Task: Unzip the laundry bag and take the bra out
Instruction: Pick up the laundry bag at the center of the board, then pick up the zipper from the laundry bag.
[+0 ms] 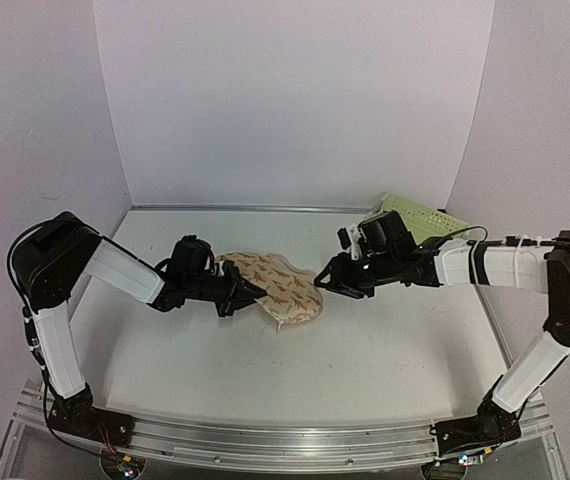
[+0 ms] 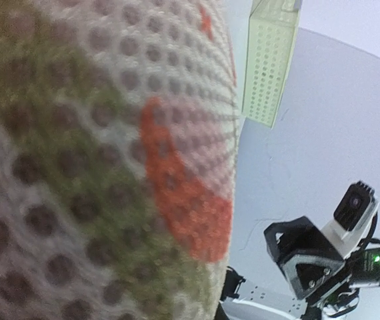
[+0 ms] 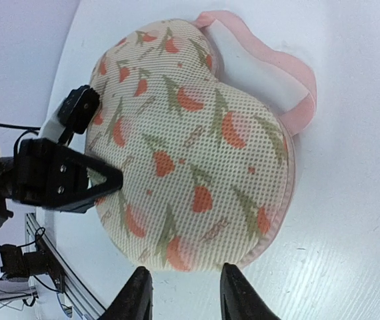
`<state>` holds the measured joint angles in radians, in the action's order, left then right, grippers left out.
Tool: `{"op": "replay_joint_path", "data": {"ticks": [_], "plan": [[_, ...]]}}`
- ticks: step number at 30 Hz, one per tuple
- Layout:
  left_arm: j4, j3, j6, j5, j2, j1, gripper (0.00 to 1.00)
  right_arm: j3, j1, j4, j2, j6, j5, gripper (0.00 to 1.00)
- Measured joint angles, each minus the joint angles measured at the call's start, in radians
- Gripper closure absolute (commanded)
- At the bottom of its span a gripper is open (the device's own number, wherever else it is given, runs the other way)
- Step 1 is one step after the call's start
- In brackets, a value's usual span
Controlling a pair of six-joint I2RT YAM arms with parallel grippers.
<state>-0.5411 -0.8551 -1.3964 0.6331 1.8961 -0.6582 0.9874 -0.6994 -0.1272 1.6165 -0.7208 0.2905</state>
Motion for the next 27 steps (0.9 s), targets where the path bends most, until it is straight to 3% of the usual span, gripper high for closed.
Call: {"op": "replay_joint_path", "data": {"ticks": [11,20,27], "plan": [[0.001,0.092,-0.122,-0.157,-0.185,0.037,1.0,0.031,-0.11,0.016,-0.053,0.057,0.048,0.39],[0.008,0.125,-0.201,-0.222,-0.248,0.043,1.0,0.095,-0.193,0.116,0.029,0.099,0.068,0.38],[0.017,0.145,-0.229,-0.246,-0.264,0.043,1.0,0.126,-0.23,0.16,0.092,0.103,-0.037,0.38]]}}
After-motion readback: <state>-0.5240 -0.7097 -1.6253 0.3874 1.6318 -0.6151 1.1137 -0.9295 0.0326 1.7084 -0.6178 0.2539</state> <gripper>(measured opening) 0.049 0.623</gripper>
